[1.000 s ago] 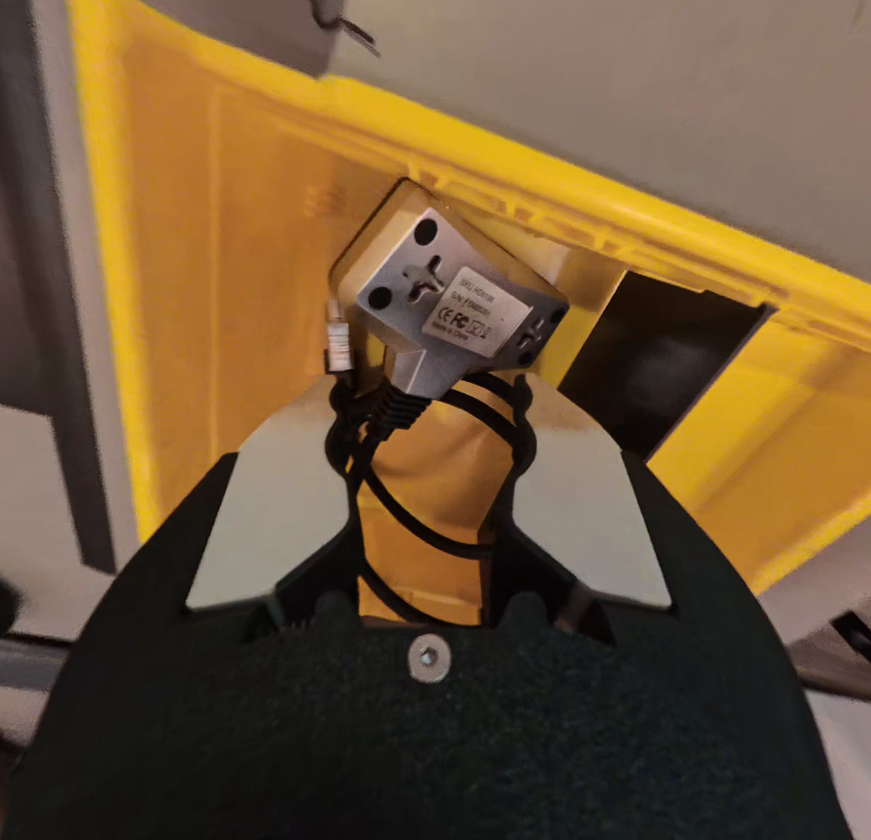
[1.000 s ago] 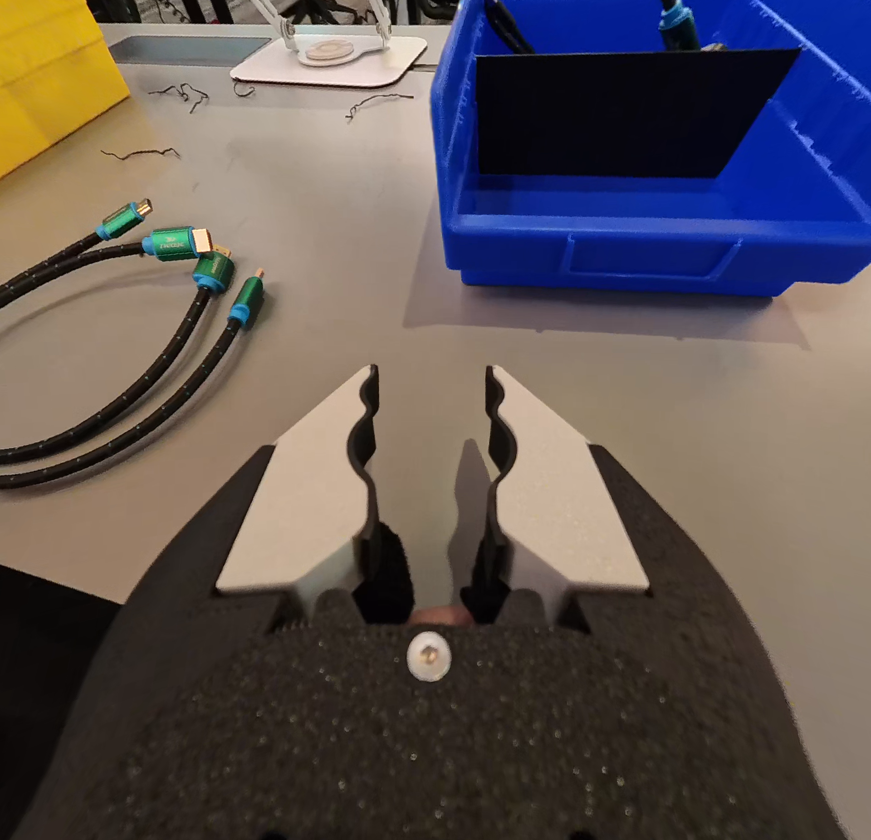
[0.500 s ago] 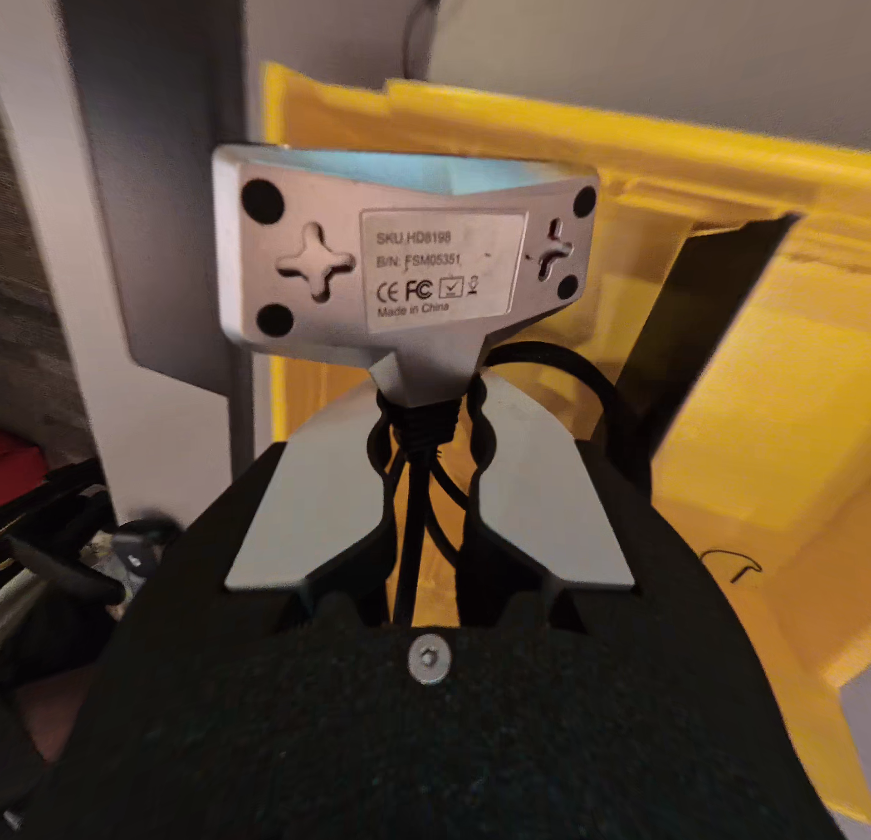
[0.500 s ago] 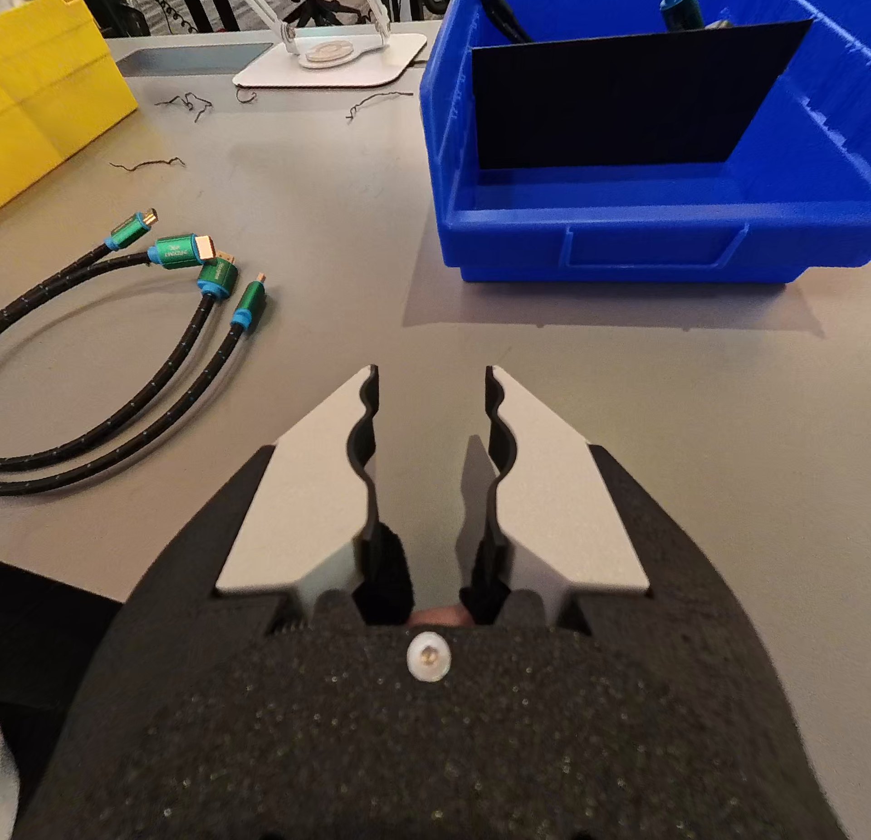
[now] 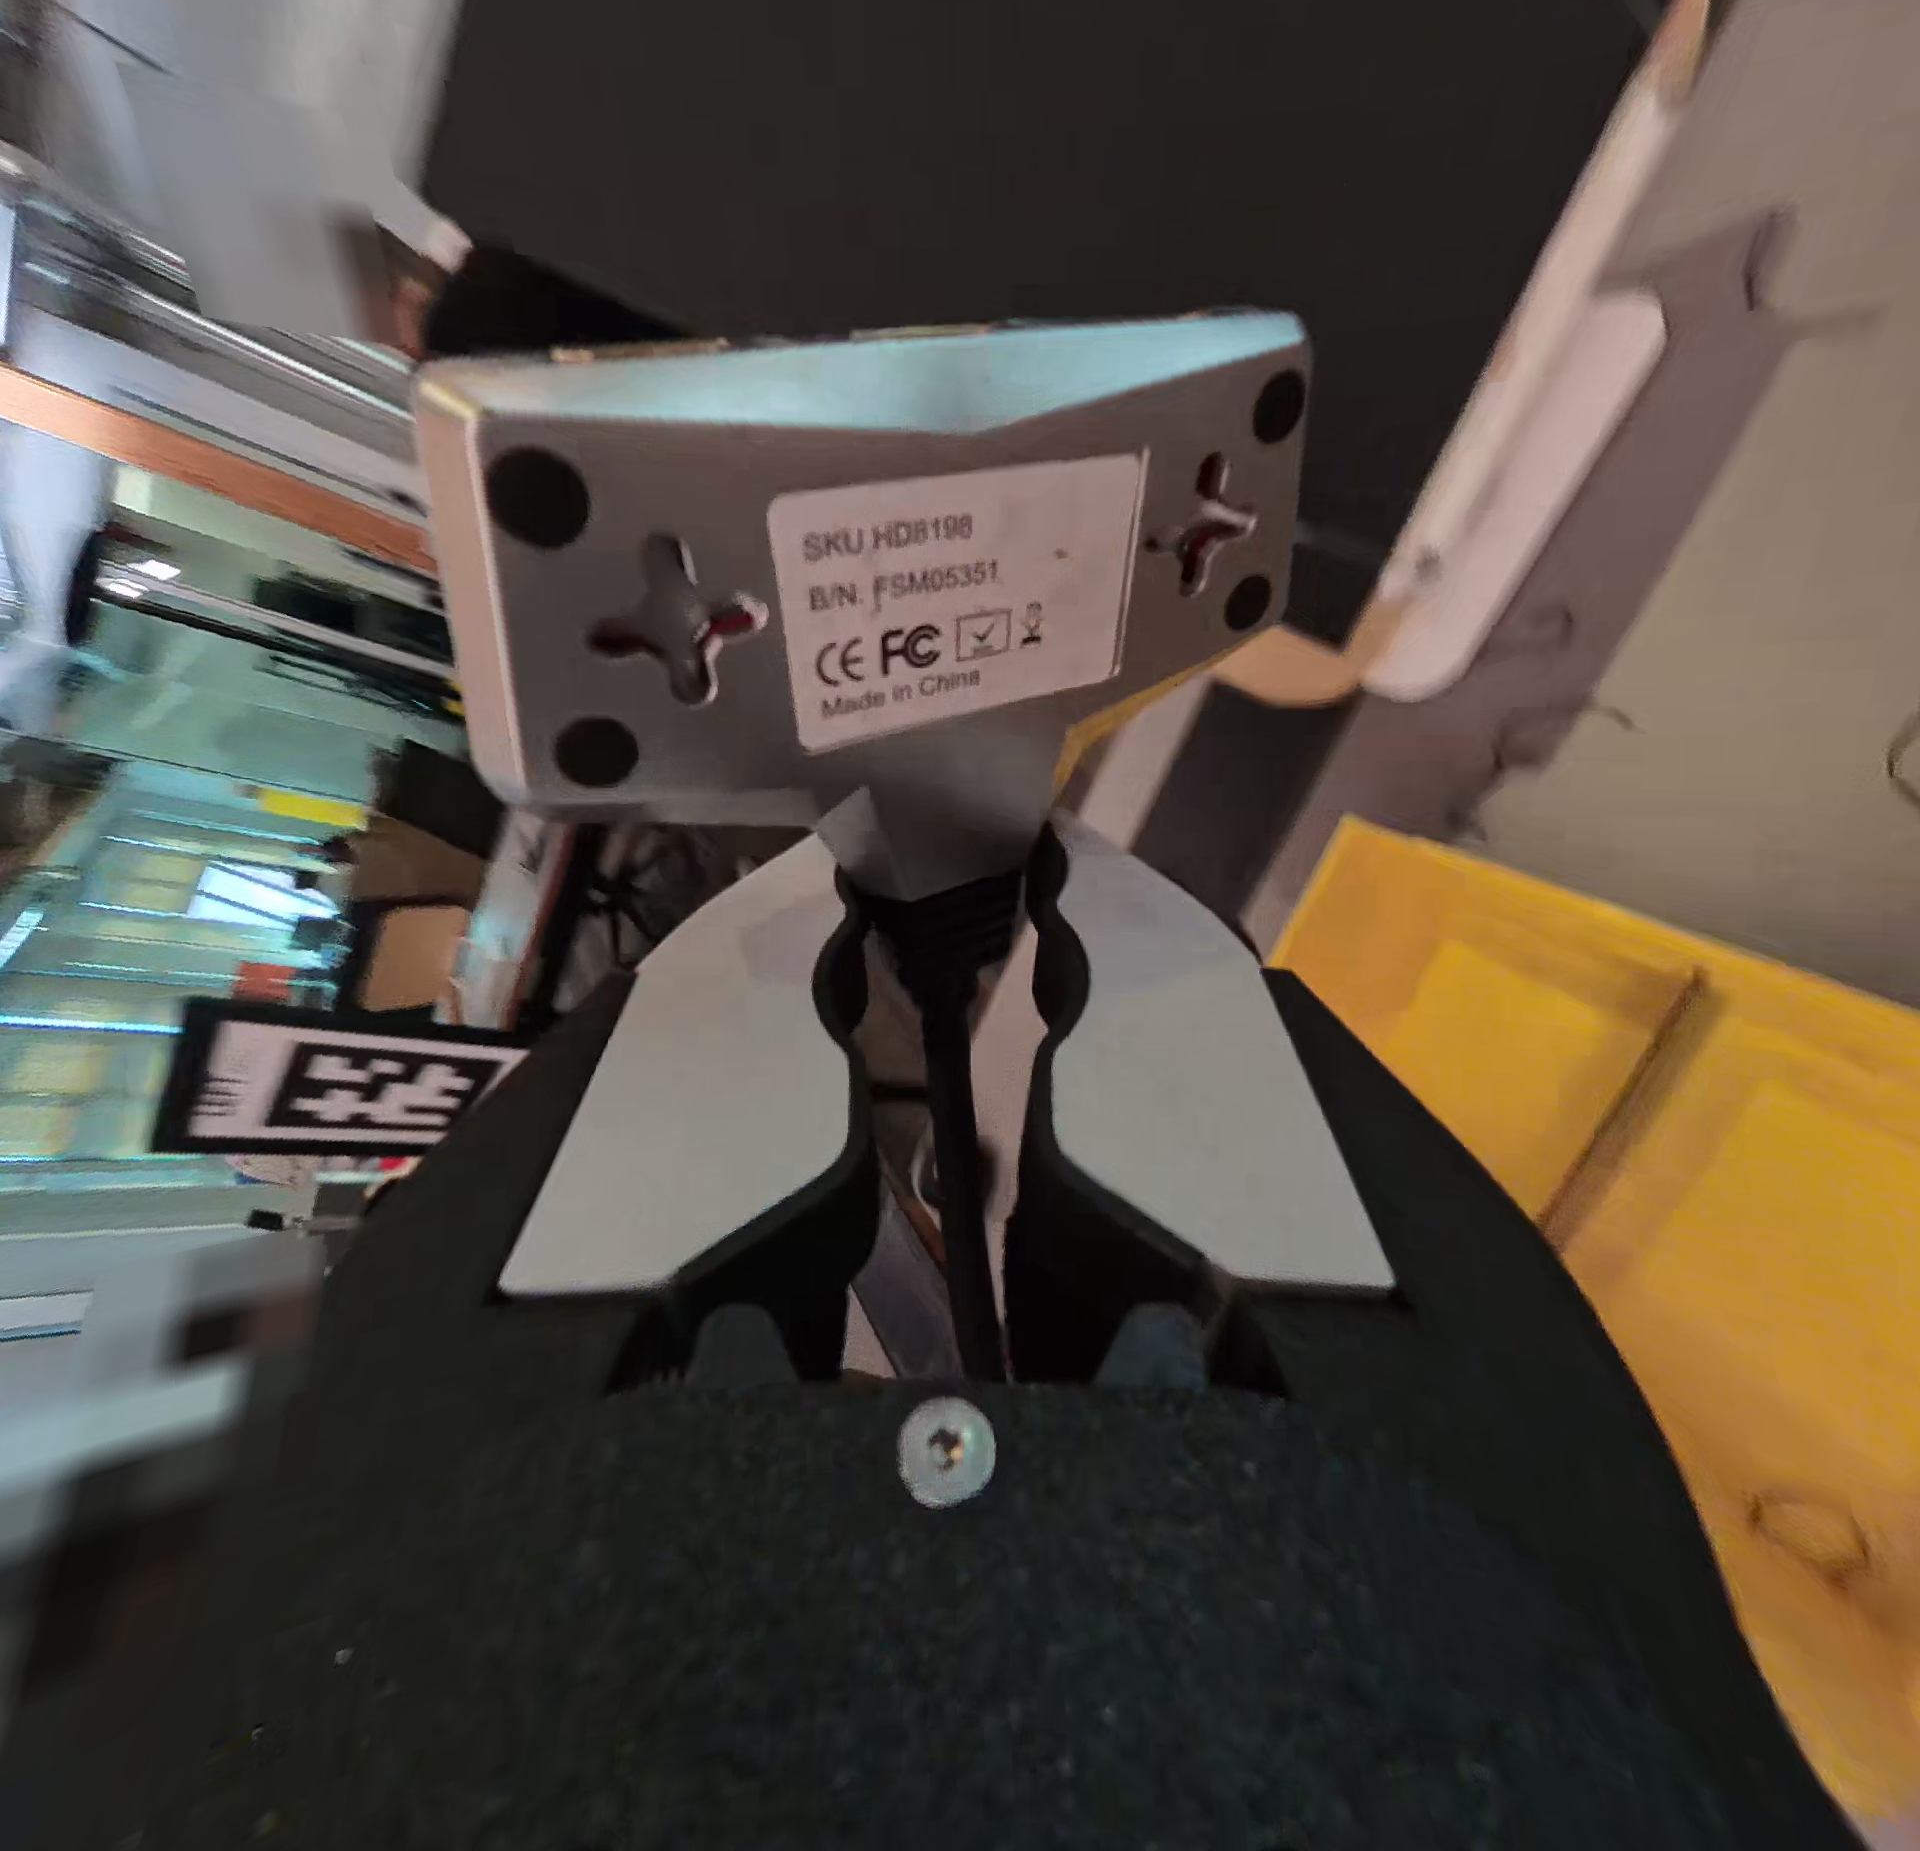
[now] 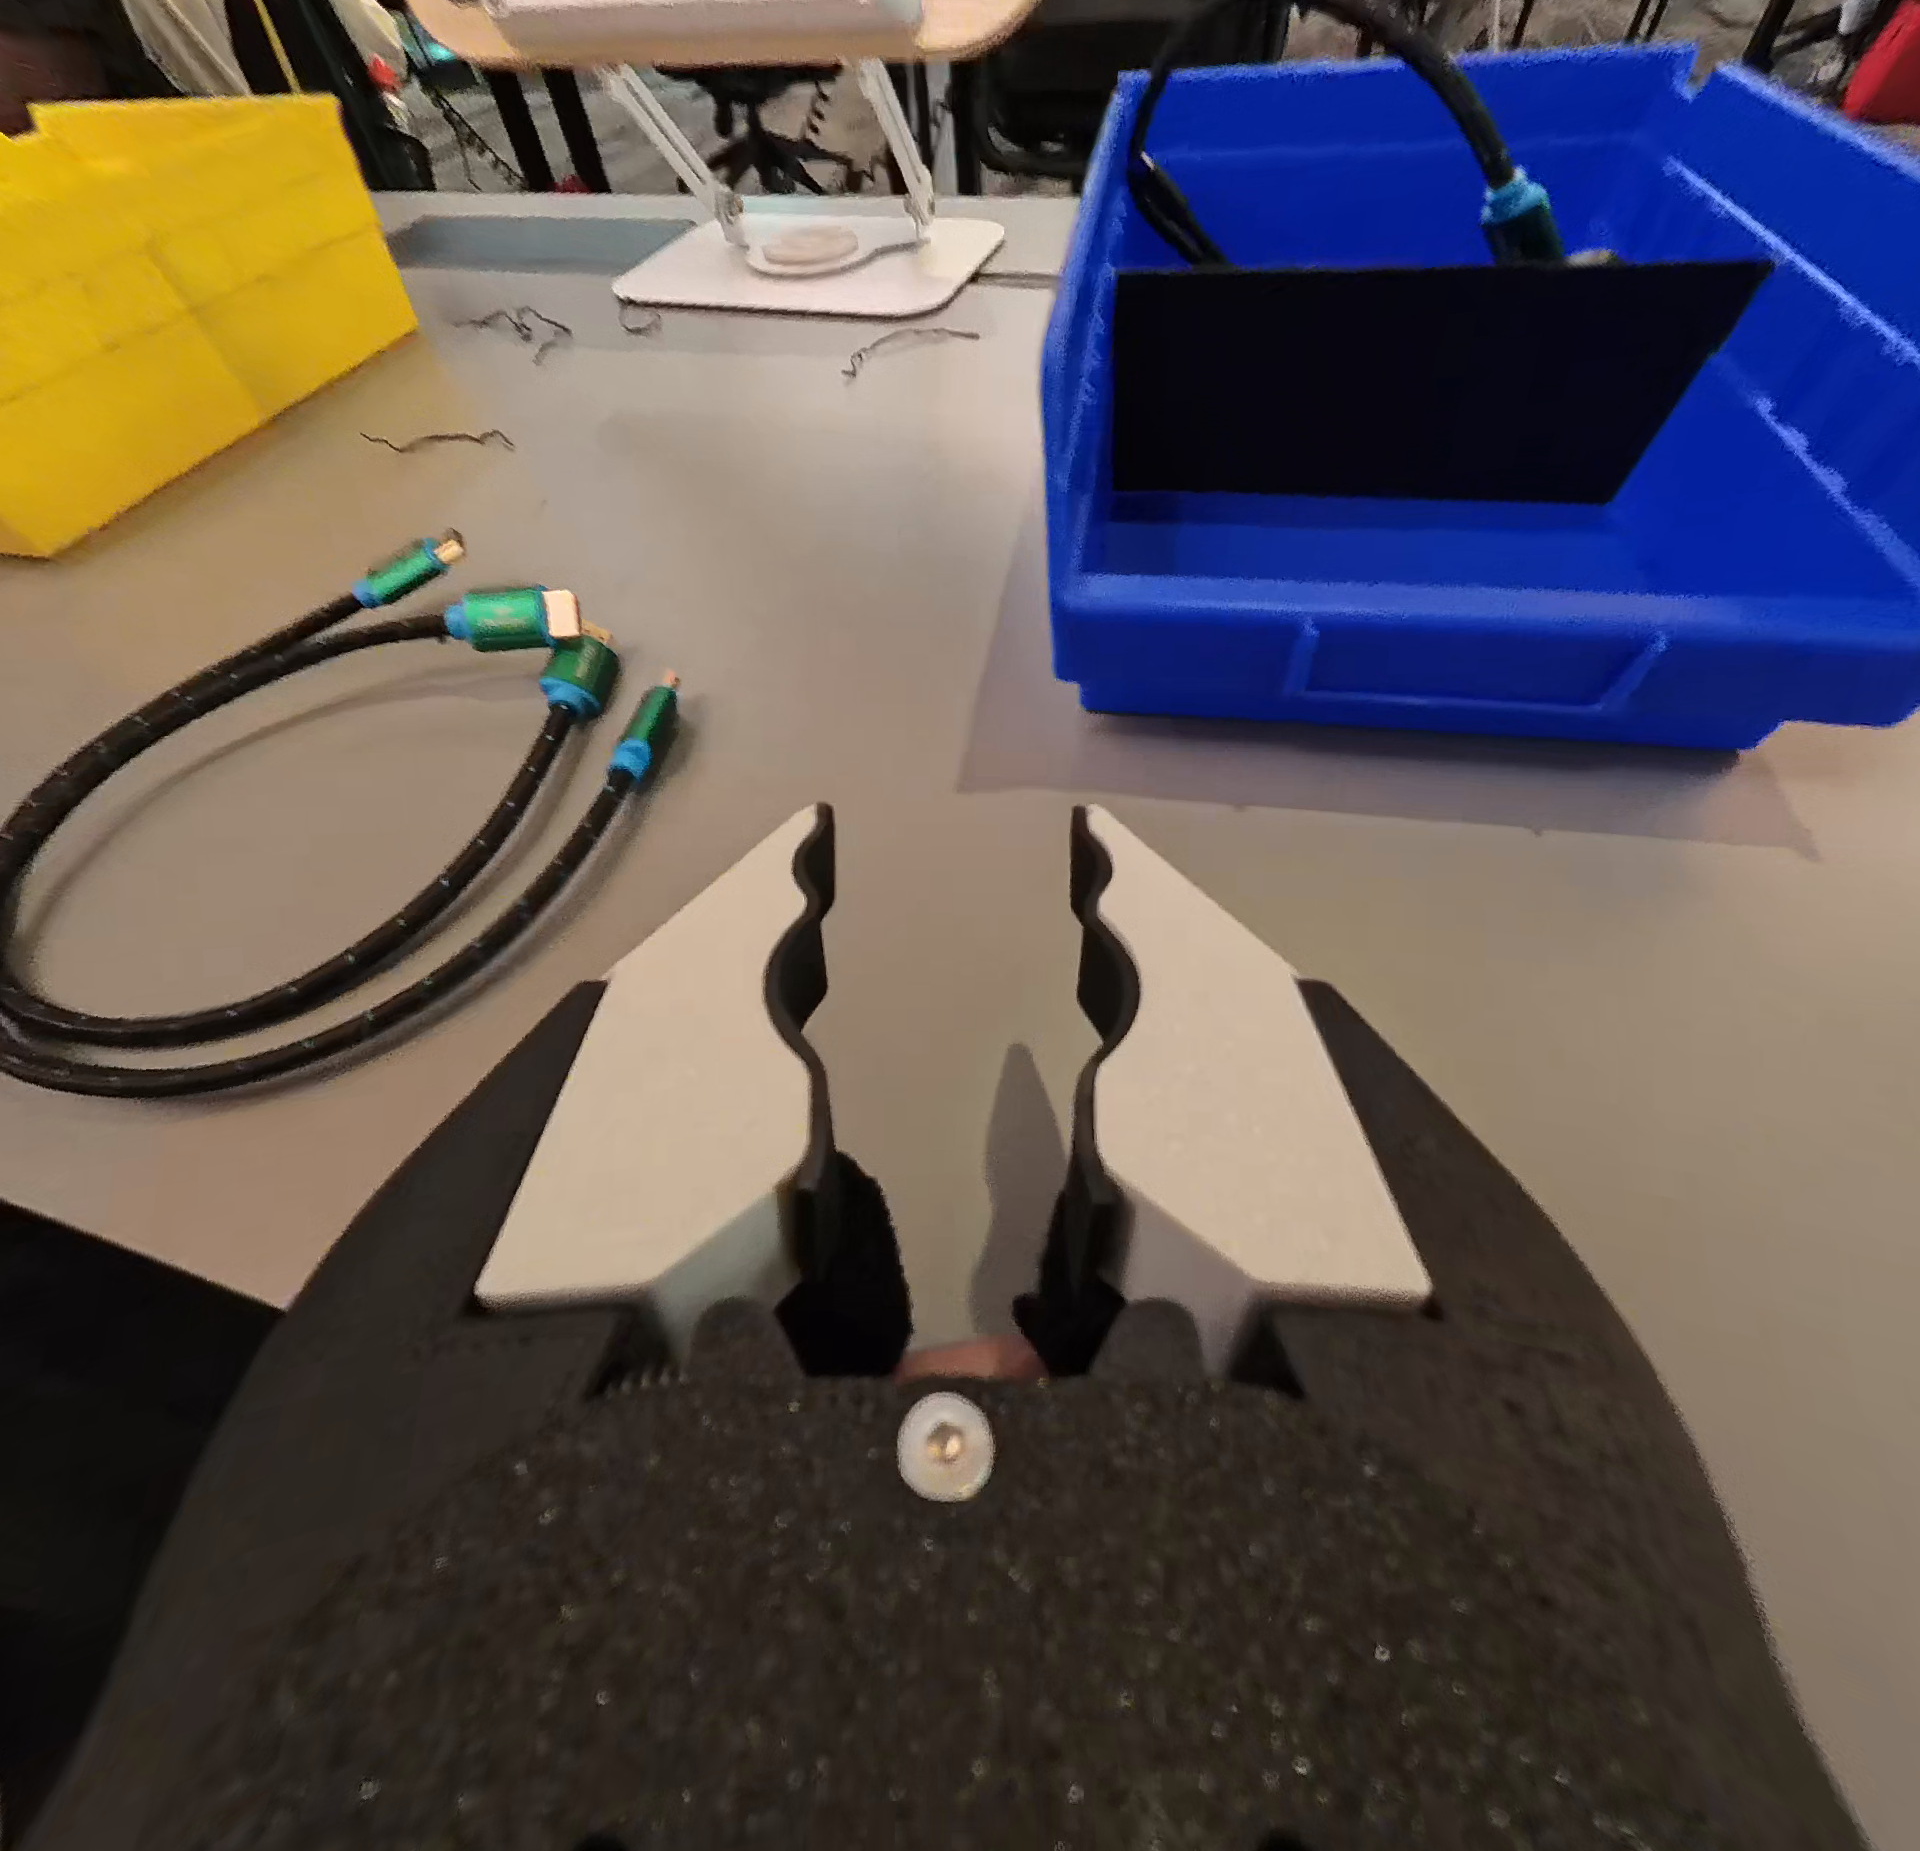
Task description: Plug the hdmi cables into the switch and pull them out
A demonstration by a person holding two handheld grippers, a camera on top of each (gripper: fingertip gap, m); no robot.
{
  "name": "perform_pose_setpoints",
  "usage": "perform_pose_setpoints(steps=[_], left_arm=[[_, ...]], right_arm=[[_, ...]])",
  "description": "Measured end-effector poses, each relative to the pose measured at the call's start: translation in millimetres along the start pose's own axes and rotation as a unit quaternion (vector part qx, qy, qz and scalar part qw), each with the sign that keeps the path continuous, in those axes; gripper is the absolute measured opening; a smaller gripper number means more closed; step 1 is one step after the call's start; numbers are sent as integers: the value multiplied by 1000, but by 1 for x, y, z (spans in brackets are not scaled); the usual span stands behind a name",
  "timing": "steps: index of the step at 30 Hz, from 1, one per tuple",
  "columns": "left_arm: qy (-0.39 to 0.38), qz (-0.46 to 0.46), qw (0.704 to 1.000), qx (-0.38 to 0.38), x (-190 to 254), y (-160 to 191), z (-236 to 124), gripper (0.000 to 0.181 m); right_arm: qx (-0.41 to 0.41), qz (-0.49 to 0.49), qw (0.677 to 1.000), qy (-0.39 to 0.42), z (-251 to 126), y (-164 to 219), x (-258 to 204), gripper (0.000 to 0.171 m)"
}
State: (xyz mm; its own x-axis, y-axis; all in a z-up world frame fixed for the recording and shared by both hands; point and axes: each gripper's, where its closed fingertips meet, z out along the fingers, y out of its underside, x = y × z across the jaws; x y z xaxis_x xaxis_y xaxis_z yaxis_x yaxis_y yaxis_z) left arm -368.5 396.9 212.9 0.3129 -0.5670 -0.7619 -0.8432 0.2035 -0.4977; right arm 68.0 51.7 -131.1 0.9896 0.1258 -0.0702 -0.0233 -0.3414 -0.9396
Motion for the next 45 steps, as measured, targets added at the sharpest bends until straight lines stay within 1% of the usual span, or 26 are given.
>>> perform_pose_setpoints(steps=[1, 2, 3, 5, 6, 8, 10, 13, 15, 17, 19, 22, 24, 26, 29, 31, 32, 35, 39, 41, 43, 45], left_arm=[[-26, -7, 999, 31, -7, -20, -12, 28], [-61, -16, 996, 67, -14, -42, -25, 28], [-80, -24, 991, 100, -14, -63, -37, 28], [-91, -18, 985, 149, 1, -103, -55, 28], [-102, -9, 980, 168, 11, -122, -63, 28], [-81, 3, 975, 205, 46, -157, -70, 27], [-57, 6, 972, 226, 86, -183, -70, 27], [-24, 22, 969, 245, 152, -208, -61, 27], [-2, 26, 967, 254, 193, -219, -56, 26], [18, 30, 964, 262, 228, -229, -53, 25], [51, 30, 962, 267, 260, -237, -51, 25], [90, 25, 956, 278, 296, -246, -50, 25], [95, 17, 956, 277, 308, -247, -48, 25], [118, 8, 951, 287, 319, -244, -48, 25], [170, 16, 945, 280, 333, -229, -49, 26], [200, 19, 936, 288, 334, -220, -59, 26], [210, 21, 931, 296, 333, -216, -66, 27], [226, 33, 934, 276, 326, -204, -74, 44], [262, 82, 926, 260, 331, -196, -86, 52], [269, 126, 921, 252, 337, -194, -91, 49], [264, 171, 916, 249, 344, -192, -94, 42], [274, 196, 909, 245, 352, -190, -98, 40]], right_arm=[[10, 2, 1000, -8, 0, -5, -5, 44], [22, 10, 1000, -19, 1, -11, -12, 45], [34, 26, 998, -35, 3, -18, -21, 45], [53, 46, 993, -100, 6, -41, -53, 45], [62, 36, 989, -131, 7, -56, -70, 45], [98, 5, 981, -170, 6, -96, -96, 45], [152, -6, 965, -215, -1, -146, -122, 45], [224, -8, 936, -271, -16, -214, -154, 45], [263, -4, 922, -284, -24, -251, -165, 45], [293, -2, 913, -284, -31, -279, -170, 45], [314, -10, 911, -266, -33, -295, -169, 45], [315, -34, 907, -276, -33, -297, -179, 44], [313, -73, 912, -254, -29, -289, -177, 21], [315, -107, 910, -247, -29, -280, -176, 20], [288, -168, 909, -251, -25, -266, -177, 20], [272, -212, 911, -225, -18, -258, -169, 19], [269, -219, 910, -226, -16, -255, -167, 19], [268, -238, 892, -276, -21, -246, -174, 19], [236, -303, 872, -304, -21, -228, -191, 19], [225, -330, 862, -312, -22, -220, -201, 20], [220, -351, 852, -320, -24, -214, -211, 20], [217, -368, 842, -328, -27, -209, -219, 20]])
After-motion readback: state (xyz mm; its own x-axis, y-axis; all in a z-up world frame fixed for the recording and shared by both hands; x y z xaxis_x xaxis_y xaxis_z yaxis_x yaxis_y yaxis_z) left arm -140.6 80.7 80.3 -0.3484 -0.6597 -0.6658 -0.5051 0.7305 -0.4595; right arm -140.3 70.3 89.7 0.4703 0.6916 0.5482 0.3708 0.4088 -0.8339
